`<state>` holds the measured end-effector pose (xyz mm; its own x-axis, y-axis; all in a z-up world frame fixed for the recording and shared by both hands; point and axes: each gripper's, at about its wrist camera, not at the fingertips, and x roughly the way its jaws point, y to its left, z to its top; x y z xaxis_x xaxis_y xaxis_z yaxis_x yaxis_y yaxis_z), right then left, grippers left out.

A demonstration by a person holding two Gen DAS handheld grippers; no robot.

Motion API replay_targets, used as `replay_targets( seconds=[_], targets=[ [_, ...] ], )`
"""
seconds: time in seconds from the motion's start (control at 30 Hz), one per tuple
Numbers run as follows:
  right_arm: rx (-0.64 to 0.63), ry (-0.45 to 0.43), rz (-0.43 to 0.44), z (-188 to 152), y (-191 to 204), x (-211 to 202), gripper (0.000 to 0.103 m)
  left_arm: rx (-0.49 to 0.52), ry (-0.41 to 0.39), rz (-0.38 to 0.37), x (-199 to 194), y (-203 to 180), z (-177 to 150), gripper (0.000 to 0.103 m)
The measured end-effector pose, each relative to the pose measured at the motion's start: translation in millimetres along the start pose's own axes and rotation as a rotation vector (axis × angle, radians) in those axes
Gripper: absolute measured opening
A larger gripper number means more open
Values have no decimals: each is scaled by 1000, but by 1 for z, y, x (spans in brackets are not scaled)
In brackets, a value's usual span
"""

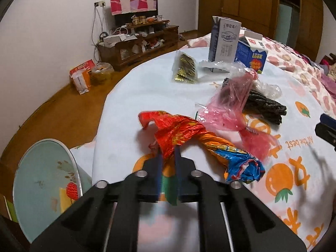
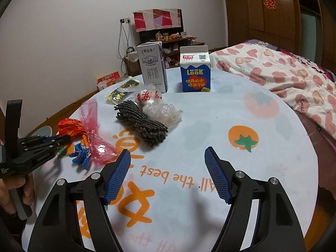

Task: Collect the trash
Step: 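Grasp the orange-and-blue candy wrapper with the left tool, then lift the wrapper over the bin with left tool while right tool grasps pink bag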

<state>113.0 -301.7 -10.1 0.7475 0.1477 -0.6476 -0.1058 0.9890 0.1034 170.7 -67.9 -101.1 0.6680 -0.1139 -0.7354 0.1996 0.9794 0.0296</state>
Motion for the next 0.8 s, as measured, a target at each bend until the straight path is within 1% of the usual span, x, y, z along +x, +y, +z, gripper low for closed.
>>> replay_targets(
  seconds=[0.03, 0.23, 0.43, 0.53, 0.63, 0.67, 0.73, 0.8],
  targets=[
    [0, 1, -1, 0, 0, 0, 73, -1, -5, -3, -2, 1, -1, 5],
    [-1, 9, 0, 0, 6, 0, 73, -36, -64, 13, -34, 22, -4, 3],
    [-58, 21, 42, 10, 43, 9, 72, -93, -101, 57, -65, 51, -17, 3],
    [-97, 52, 68, 13, 65, 22, 68, -118, -106, 70, -74, 65, -24, 3],
    [-132, 106, 89, 13, 85, 40, 65, -124, -106, 76, -80, 75, -32, 3],
    [-139, 124, 93, 14, 89, 46, 62, -123, -102, 77, -80, 76, -34, 3],
    [-149, 165, 103, 13, 95, 58, 59, -114, -84, 70, -75, 78, -39, 3],
    [-159, 192, 97, 11, 99, 67, 58, -113, -64, 65, -69, 79, -42, 3]
  ],
)
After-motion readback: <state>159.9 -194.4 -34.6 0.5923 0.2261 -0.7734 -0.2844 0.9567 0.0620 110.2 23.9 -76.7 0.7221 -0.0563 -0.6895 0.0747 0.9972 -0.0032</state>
